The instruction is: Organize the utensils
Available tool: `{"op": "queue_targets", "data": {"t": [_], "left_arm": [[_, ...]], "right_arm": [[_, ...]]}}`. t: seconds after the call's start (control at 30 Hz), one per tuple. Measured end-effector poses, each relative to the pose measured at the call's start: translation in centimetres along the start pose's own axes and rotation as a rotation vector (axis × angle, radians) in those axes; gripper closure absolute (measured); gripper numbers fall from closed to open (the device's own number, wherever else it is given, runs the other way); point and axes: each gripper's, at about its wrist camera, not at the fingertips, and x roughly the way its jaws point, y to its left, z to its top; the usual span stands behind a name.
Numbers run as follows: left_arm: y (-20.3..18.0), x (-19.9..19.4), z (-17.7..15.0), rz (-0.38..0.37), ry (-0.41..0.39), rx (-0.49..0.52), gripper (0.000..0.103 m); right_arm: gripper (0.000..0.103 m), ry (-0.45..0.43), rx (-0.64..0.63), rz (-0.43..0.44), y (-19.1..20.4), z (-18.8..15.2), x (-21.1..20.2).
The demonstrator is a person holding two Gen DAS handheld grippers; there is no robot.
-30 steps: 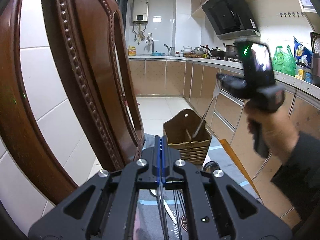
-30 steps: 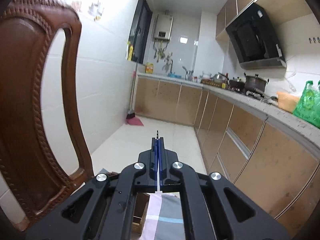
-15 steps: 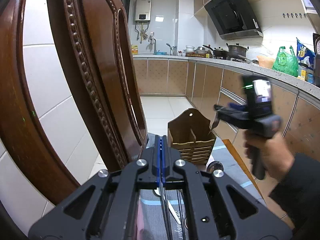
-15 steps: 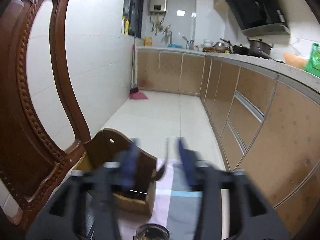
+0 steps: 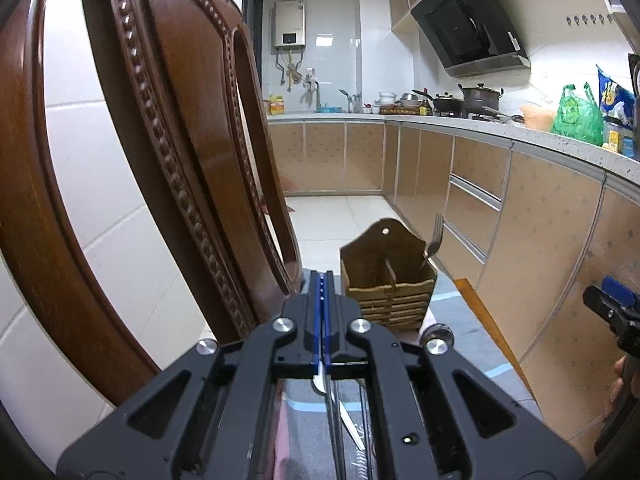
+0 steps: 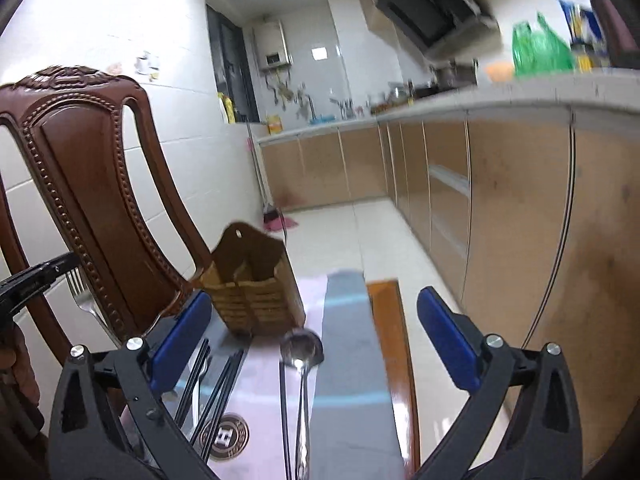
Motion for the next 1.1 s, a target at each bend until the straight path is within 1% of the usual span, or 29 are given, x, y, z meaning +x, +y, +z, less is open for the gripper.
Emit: {"op": "queue_targets", "data": {"t": [0.07, 0.13, 0.23, 0.33, 0.5, 0.63, 0.77, 0.8, 0.9, 1.0, 1.1], "left_arm": [[-0.5, 0.0, 0.9, 0.021, -0.016, 0.009, 0.102], [-0.8, 0.1, 1.8, 0.036, -0.028, 0.012, 0.102], [-1.2, 1.0, 3.9, 0.053, -0.043, 0.004, 0.102], [-1.7, 2.6, 6.3, 0.086, -0.077, 0.015, 0.102], [-2.2, 6.6, 10.8, 0.141, -0.122, 0.023, 0.102], [-2.6, 10.7, 12.4, 0.168, -0.117, 0.027, 0.102], [-3.0, 15.8, 11.7, 0.174, -0.058, 0.02, 0.102], [-3.2, 17.3, 11.1, 0.165, -0.035, 0.018, 0.102], [-4.2, 20.1, 9.1, 0.15, 0.001, 0.033, 0.102], [-5.1, 22.4, 6.9, 0.129, 0.053, 0.063, 0.102], [-5.2, 23.1, 5.3, 0.098, 0.109, 0.072, 0.1]], "right_arm": [[0.003, -0.021, -0.002, -0.016, -0.6, 0.2, -0.4], [0.003, -0.034, 0.008, -0.013, -1.1, 0.6, -0.8], [0.003, -0.035, 0.016, 0.001, -1.6, 0.7, -0.9], [0.003, -0.023, 0.013, 0.01, -1.9, 0.8, -0.9], [0.003, -0.015, 0.019, 0.017, -2.3, 0.9, -0.3], [0.003, -0.003, 0.03, 0.022, -2.7, 1.0, 0.5], [0.003, 0.019, 0.033, 0.018, -2.9, 0.8, 1.6], [0.003, 0.027, 0.034, 0.016, -3.0, 0.8, 1.9], [0.003, 0.041, 0.032, 0.013, -3.0, 0.6, 2.6], [0.003, 0.052, 0.026, 0.012, -3.0, 0.4, 3.0], [0.003, 0.069, 0.022, 0.008, -3.1, 0.1, 3.6]]}}
